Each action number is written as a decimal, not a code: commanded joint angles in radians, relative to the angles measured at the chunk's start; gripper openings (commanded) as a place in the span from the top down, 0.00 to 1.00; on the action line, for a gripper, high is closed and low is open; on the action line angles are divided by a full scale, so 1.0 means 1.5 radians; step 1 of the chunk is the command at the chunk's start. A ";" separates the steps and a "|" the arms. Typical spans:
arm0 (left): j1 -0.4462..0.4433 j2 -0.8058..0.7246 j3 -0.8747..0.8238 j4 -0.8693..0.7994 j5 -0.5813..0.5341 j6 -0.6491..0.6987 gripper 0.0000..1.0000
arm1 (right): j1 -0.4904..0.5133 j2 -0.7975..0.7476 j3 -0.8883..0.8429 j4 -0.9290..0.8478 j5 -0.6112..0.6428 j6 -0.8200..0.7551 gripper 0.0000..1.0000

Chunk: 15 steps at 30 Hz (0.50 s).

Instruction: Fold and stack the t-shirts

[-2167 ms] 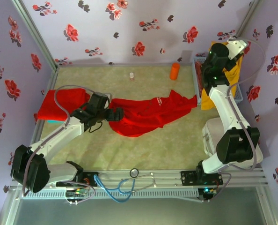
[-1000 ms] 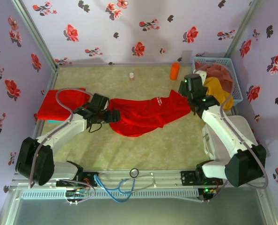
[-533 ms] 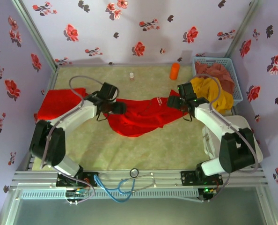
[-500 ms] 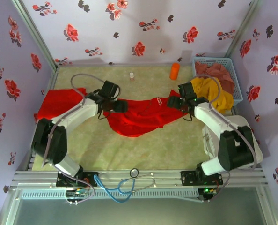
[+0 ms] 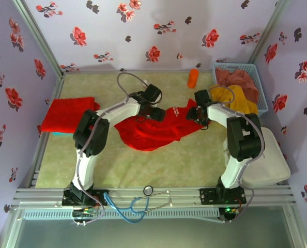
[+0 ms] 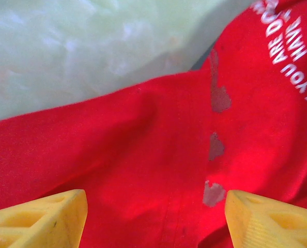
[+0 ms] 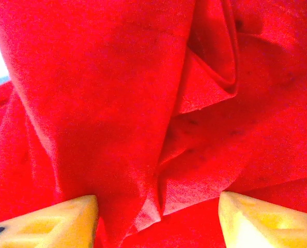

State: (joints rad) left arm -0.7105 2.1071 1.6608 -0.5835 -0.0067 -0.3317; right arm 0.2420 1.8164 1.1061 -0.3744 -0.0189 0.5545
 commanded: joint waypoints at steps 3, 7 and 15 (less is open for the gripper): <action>-0.009 0.071 0.063 -0.052 -0.039 -0.016 0.37 | 0.006 0.026 -0.011 0.001 -0.002 0.019 0.59; -0.007 0.086 0.065 -0.047 -0.059 -0.028 0.59 | 0.025 -0.004 -0.052 -0.001 0.018 0.019 0.77; 0.008 0.004 0.007 -0.034 -0.096 -0.066 0.98 | 0.042 -0.138 -0.151 -0.042 0.026 0.021 0.93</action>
State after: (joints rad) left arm -0.7219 2.2066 1.7081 -0.6102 -0.0837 -0.3973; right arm 0.3012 1.6825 0.9264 -0.3492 -0.0032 0.5804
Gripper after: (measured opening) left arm 0.044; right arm 0.083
